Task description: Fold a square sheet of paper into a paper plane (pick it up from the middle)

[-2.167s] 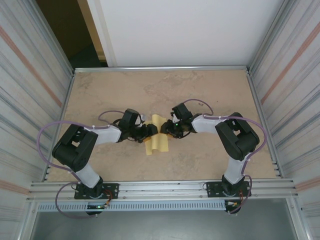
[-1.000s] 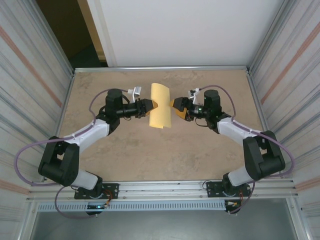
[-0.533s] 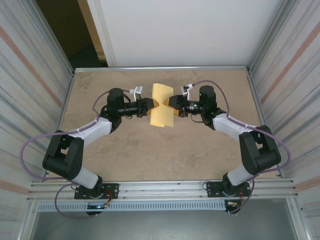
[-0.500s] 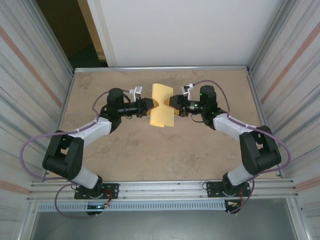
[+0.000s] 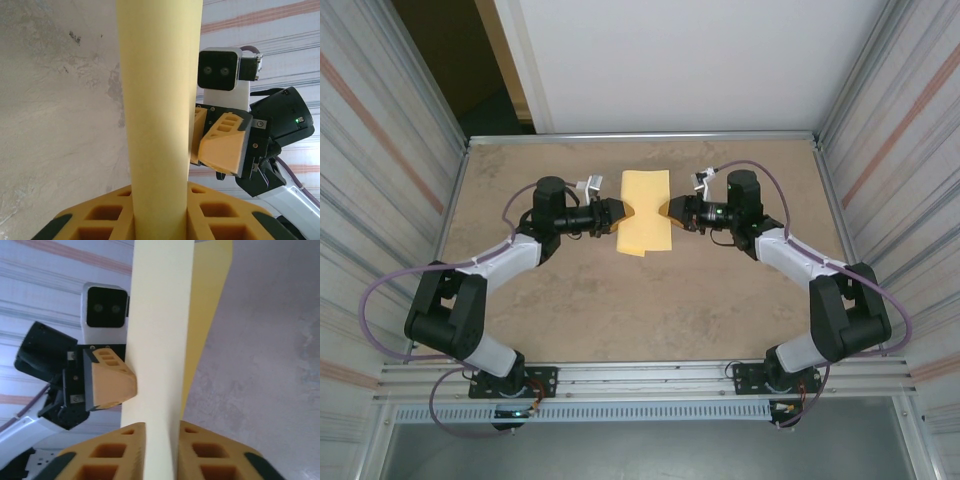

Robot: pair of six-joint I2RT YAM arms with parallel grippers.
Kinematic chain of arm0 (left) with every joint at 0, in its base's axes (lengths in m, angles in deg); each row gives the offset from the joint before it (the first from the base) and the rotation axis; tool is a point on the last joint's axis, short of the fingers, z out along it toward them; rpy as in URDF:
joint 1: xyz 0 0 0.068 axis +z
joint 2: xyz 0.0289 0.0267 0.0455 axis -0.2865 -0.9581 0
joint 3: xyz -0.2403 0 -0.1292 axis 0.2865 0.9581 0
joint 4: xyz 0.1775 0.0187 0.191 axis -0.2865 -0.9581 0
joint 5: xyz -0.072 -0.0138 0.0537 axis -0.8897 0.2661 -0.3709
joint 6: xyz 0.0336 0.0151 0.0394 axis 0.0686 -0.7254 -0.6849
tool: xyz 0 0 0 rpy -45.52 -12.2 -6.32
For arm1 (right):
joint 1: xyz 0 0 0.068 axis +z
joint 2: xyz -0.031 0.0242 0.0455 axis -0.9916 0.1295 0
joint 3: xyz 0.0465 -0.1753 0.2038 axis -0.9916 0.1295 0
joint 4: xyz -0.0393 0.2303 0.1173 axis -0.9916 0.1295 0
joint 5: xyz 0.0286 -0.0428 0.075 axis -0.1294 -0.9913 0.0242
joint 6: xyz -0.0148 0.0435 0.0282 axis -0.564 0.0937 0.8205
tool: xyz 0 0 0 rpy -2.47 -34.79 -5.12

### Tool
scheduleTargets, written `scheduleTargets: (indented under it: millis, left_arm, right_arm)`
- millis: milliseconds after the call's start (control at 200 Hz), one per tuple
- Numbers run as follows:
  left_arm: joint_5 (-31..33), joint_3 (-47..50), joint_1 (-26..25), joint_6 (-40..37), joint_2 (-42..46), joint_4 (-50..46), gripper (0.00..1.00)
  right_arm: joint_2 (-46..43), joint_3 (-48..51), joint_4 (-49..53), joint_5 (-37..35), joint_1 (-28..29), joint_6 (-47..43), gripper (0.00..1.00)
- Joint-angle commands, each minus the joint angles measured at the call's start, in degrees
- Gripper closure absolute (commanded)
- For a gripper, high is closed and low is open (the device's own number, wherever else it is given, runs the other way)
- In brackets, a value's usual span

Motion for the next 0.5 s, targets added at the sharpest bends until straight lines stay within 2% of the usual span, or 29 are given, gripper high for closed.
scheduleTargets:
  millis: [0,100,180,251,371,496]
  left_arm:
    - [-0.1,0.8,0.3,-1.7,0.9,-0.7,0.74]
    - [-0.1,1.0,0.4,-1.9,1.0,-0.9,0.73]
    - [0.8,1.0,0.6,-3.1,1.4,-3.0,0.68]
    - [3.0,1.2,1.0,-5.5,2.4,-7.5,0.55]
    - [9.0,3.3,3.2,-9.7,5.0,-15.6,0.22]
    - [11.3,7.9,7.0,-8.0,7.9,-14.6,0.06]
  right_arm:
    - [-1.9,-1.5,3.6,-1.0,-0.1,-2.0,0.91]
    - [-1.8,-1.7,4.4,-1.8,-0.2,-2.0,1.0]
    - [-2.0,-2.0,4.8,-2.2,-0.2,-2.0,1.0]
    - [-2.5,-2.5,6.7,-3.1,-0.4,-2.4,1.0]
    - [-4.1,-3.4,12.4,-4.6,-1.8,-4.8,1.0]
    - [-6.7,-5.7,22.8,-7.3,-4.8,-9.5,1.0]
